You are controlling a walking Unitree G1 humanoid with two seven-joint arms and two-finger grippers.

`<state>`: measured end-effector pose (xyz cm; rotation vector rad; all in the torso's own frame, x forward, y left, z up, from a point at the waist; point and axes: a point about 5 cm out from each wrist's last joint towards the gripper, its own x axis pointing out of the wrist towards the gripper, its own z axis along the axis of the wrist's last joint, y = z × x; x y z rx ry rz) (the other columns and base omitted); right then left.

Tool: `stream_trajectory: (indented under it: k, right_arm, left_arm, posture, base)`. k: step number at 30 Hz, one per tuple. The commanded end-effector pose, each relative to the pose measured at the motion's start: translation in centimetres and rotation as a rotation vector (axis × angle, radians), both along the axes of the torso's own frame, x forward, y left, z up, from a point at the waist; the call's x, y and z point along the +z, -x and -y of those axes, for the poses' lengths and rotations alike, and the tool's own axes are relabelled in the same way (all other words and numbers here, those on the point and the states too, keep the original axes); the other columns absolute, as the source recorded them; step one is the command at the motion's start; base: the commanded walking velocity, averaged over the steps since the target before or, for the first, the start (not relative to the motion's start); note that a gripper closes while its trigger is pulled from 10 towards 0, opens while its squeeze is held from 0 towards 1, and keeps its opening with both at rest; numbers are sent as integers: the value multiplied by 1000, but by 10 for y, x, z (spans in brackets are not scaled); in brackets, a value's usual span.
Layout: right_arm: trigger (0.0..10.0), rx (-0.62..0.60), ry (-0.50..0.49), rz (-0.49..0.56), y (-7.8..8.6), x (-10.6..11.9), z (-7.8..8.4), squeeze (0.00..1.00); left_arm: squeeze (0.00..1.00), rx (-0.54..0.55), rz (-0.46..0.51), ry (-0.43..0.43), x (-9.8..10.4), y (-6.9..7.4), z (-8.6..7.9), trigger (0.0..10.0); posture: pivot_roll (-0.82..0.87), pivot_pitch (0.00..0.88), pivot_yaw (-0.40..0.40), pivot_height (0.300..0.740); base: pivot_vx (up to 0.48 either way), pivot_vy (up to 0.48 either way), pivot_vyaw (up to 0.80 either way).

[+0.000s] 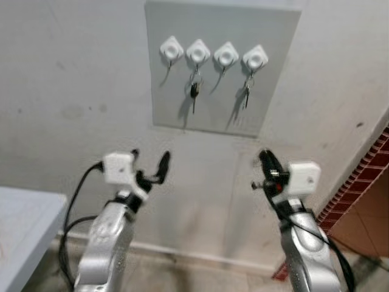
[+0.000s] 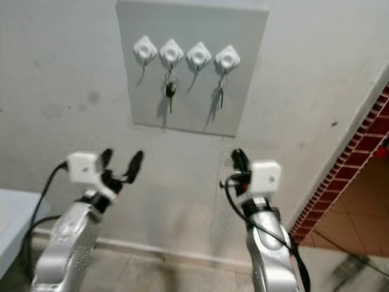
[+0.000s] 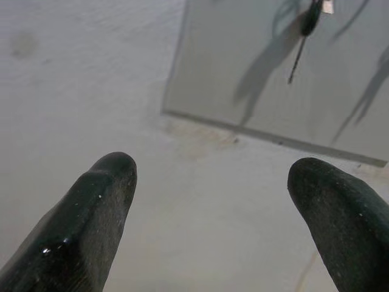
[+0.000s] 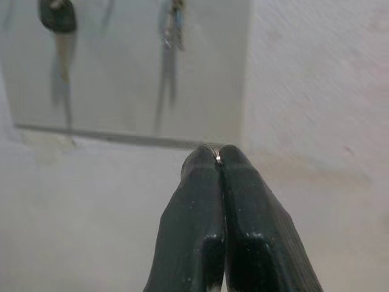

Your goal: Hang keys on a hook

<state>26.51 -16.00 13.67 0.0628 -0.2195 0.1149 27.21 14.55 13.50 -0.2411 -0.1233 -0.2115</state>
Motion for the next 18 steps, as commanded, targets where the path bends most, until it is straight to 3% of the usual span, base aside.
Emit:
stream_trajectory:
  k: [1, 10, 18]
  right_arm:
    - [10000, -14, -3, 42, 1, 12, 2, 0]
    - [10000, -20, 17, -30, 9, -4, 5, 0]
    - [10000, -16, 15, -26, 6, -1, 2, 0]
  left_arm:
    - [0, 0, 7, 10, 3, 2, 0, 10000]
    - [0, 6, -67, 30, -14, 7, -4, 10000]
    - [0, -17, -51, 32, -12, 5, 3, 10000]
  posture:
    - [21, 0, -46, 740]
    - [34, 0, -46, 740]
    - [29, 0, -44, 740]
  base:
    - [0, 0, 0]
    - [0, 0, 0]
    - [0, 0, 0]
